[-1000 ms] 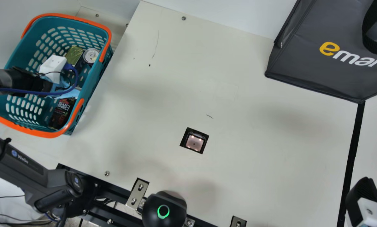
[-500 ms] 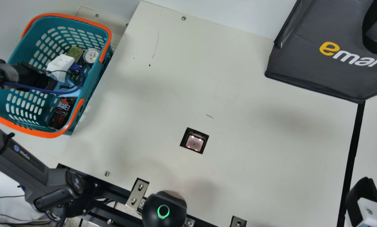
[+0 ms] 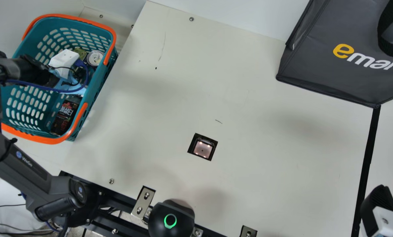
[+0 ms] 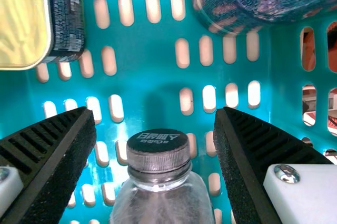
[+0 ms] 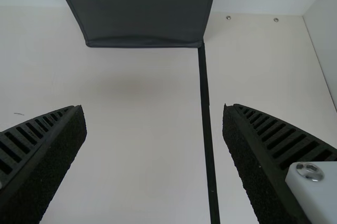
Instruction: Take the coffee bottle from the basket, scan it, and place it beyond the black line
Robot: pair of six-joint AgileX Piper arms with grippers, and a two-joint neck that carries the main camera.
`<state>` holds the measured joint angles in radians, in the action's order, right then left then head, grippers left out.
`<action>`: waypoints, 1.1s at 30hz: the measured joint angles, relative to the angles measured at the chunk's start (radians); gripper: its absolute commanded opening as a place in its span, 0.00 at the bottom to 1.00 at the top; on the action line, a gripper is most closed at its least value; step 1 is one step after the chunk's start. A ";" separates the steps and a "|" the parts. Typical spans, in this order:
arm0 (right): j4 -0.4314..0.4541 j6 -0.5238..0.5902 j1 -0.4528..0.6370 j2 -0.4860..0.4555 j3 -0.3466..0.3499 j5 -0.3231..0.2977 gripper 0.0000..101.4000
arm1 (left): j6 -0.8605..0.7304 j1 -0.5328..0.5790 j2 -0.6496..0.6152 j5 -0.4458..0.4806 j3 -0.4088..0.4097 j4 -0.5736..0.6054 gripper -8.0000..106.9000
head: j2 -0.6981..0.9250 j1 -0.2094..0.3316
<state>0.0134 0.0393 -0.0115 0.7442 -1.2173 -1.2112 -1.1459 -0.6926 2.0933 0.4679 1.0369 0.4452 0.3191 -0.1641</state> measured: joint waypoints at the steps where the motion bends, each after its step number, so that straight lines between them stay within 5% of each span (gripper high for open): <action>1: 0.000 0.000 0.000 0.000 0.000 0.000 0.90 | 0.006 0.000 -0.004 0.005 0.002 -0.007 0.85 | 0.000 0.000; 33: -0.001 0.000 0.000 0.000 0.000 -0.001 0.90 | 0.044 -0.028 0.002 0.004 -0.025 -0.055 0.85 | 0.000 0.000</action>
<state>0.0125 0.0393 -0.0115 0.7442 -1.2173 -1.2121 -1.1022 -0.7209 2.0950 0.4721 1.0119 0.3904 0.3191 -0.1641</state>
